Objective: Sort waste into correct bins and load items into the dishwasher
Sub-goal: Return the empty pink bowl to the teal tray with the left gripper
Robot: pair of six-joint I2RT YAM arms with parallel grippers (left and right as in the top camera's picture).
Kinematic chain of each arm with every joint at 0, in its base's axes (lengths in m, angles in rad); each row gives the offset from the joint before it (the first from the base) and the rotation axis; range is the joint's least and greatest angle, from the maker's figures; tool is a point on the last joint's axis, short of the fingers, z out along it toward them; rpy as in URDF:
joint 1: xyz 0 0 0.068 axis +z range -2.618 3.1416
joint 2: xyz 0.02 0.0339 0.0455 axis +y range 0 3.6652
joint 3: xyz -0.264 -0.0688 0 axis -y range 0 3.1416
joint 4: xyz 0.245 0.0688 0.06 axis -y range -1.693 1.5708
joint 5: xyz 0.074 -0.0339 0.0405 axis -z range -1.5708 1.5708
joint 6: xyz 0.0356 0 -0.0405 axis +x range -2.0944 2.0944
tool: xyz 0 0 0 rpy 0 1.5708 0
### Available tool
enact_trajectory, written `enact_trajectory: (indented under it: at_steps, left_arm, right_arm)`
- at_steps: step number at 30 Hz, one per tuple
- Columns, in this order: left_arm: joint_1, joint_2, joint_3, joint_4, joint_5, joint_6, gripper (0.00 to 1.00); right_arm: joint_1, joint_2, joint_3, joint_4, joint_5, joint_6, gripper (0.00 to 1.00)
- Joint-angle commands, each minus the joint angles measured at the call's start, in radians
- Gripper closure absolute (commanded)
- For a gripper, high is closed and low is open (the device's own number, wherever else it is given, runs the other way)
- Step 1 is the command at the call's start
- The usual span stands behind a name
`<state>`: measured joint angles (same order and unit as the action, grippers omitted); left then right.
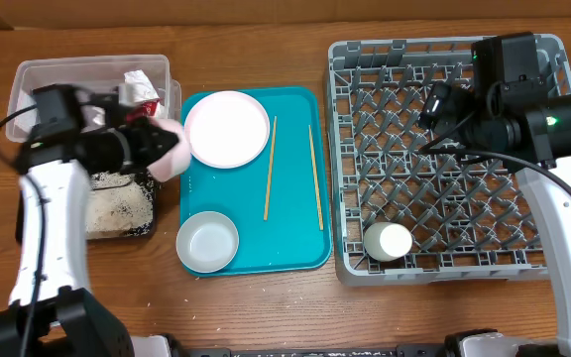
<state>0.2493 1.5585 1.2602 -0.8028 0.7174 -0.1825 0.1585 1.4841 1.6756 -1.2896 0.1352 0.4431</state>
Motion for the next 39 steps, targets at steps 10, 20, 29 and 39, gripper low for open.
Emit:
enact_trajectory:
  at_steps: [10,20,29,39]
  left_arm:
    - [-0.462,-0.018,0.036,0.044,-0.665,0.021,0.96]
    - [-0.671,0.058,0.036,-0.006,-0.763,0.182,0.96]
    - [-0.720,0.119,0.036,-0.171,-0.765,0.198,0.96]
    - [-0.747,0.123,0.029,-0.185,-0.744,0.206,0.83]
  right_arm:
    - [0.001,0.000,0.014,0.014,0.003,-0.006,0.07]
    - [0.001,0.000,0.014,0.014,0.000,-0.006,0.06]
    - [0.001,0.000,0.014,0.014,-0.002,-0.006,0.06]
    - [0.001,0.000,0.014,0.018,-0.016,-0.006,0.06]
